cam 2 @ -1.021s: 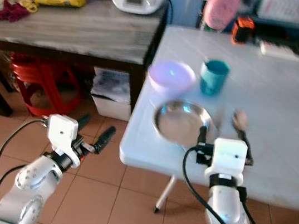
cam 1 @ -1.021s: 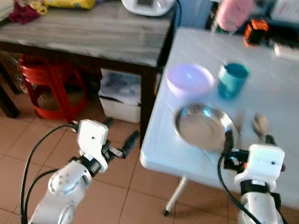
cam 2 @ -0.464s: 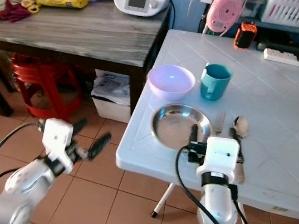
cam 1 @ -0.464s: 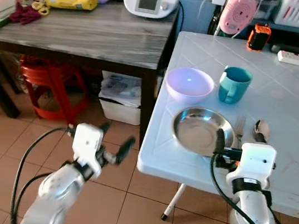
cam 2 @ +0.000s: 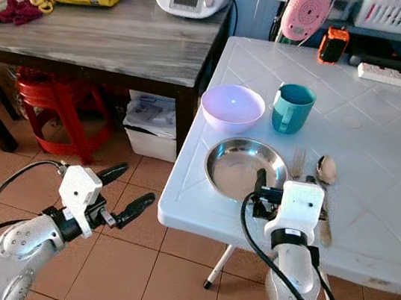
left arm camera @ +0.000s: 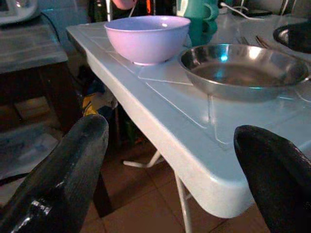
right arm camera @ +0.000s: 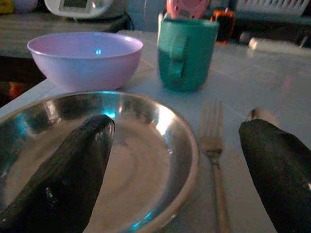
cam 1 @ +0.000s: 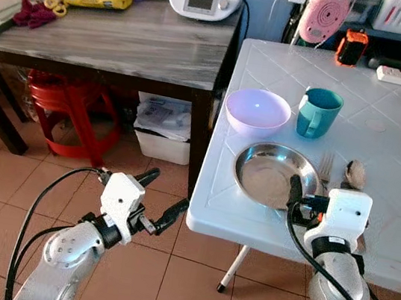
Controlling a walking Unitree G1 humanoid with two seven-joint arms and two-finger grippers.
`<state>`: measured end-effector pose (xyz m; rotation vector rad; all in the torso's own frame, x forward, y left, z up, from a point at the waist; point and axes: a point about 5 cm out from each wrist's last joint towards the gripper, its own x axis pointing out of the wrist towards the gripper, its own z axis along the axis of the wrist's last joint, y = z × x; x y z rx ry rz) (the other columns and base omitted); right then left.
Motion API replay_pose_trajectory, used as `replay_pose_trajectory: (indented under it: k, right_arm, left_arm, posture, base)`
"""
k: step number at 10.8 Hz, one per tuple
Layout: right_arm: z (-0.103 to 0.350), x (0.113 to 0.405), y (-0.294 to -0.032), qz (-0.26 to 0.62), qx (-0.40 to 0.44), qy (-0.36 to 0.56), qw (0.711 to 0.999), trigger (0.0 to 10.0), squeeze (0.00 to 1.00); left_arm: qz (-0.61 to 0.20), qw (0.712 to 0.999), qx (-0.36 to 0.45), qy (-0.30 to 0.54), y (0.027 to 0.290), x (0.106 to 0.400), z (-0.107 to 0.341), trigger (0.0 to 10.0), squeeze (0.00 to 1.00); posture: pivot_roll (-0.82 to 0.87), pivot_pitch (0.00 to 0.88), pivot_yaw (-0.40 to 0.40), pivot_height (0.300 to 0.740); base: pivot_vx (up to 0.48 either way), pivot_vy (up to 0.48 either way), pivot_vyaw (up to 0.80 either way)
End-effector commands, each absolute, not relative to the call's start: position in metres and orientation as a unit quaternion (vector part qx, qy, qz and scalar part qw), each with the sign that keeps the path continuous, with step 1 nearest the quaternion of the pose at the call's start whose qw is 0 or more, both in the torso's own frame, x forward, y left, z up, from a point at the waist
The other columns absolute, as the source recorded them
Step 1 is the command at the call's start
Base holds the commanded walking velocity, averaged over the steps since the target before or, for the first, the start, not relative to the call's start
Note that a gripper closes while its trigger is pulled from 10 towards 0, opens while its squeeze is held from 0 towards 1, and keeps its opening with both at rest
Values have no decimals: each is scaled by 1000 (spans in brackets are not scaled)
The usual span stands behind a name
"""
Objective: Setting the table
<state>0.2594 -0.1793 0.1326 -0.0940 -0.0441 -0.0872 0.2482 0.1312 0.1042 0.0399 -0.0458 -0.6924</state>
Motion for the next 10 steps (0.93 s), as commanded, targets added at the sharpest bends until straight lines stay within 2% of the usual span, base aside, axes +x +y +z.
replay_pose_trajectory:
  k: [1,3,10]
  right_arm:
    - [138,261,-178,-42,-31,-26,998,10000,0]
    - [140,265,-185,-58,15,-10,998,10000,0]
    - [130,266,-187,-39,49,45,997,10000,0]
  left_arm:
    - [-336,941,28,-18,133,249,102,10000,0]
    - [-345,938,26,-20,127,249,101,10000,0]
    - [-346,937,33,-26,126,249,102,10000,0]
  posture:
    - [-213,119,68,740]
    - [-218,119,68,740]
    - [-219,121,69,740]
  base:
    - [0,0,0]
    - [0,0,0]
    - [0,0,0]
